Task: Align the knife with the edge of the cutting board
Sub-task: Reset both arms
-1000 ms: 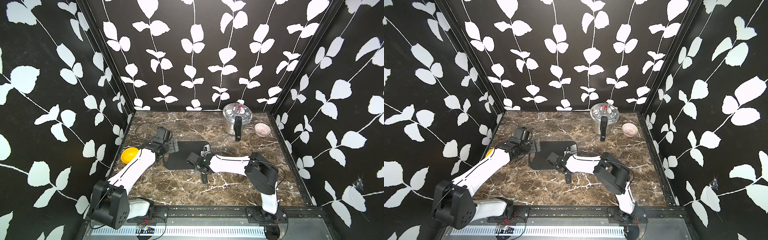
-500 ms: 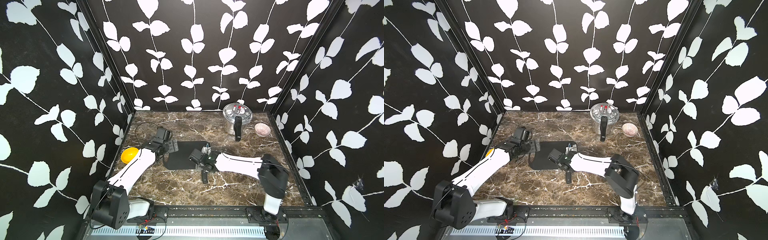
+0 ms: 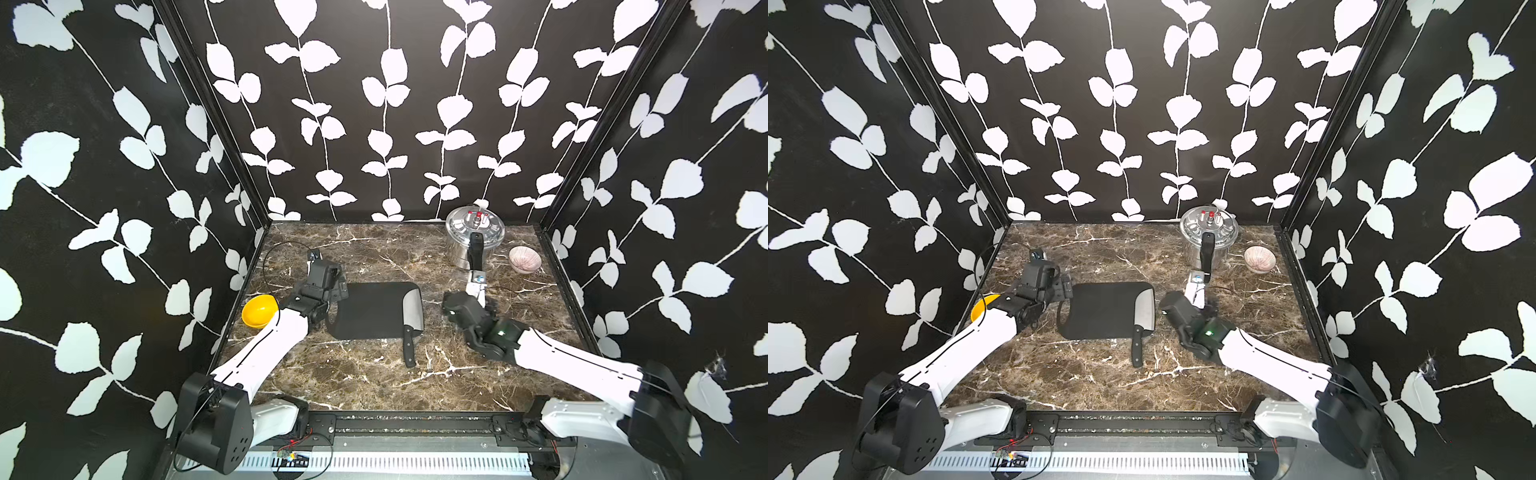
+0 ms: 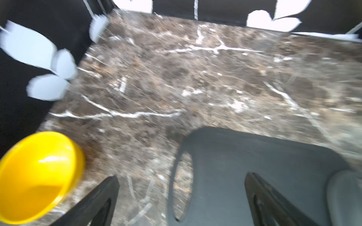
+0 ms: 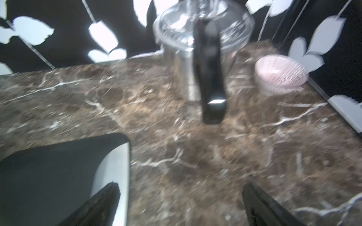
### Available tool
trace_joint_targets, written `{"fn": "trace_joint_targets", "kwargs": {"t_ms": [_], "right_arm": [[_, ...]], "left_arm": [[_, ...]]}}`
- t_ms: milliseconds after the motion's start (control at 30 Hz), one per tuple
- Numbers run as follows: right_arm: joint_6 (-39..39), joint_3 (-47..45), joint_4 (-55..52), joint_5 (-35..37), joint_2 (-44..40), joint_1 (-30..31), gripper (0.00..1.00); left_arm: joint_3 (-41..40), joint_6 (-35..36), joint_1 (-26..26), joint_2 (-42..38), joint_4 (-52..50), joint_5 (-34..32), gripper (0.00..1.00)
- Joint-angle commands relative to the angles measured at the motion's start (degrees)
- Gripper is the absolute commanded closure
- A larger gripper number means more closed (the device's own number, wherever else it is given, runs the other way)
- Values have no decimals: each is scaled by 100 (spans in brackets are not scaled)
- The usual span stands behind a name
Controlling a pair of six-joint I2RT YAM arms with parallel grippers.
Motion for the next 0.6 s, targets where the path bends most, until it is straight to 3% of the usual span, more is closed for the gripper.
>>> {"fn": "trace_joint_targets", "kwargs": {"t_ms": [0, 167, 200, 267, 400, 467, 567], "right_arm": [[-1045, -306, 969, 320, -222, -617, 1], [-1898, -790, 1610, 538, -85, -1455, 0], [-2021, -937, 1913, 497, -63, -1638, 0], [-1863, -931, 1736, 190, -99, -2071, 0], [-1430, -864, 1473, -280, -70, -2780, 0], [-1880, -808, 1424, -327, -48, -2857, 0], [-2248, -905, 1540, -196, -106, -2929, 0]], "left_arm": [[-471, 703, 101, -75, 929, -901, 2], [-1173, 1104, 510, -112, 1972, -907, 2], [-1128, 1027, 652, -111, 1798, -766, 1], [-1171, 1121, 855, -23, 2092, -541, 1], [-1226, 1913, 942, 236, 2575, -716, 1], [-1256, 1970, 1000, 332, 2444, -669, 1], [-1636, 2121, 1078, 415, 3041, -512, 2]]}}
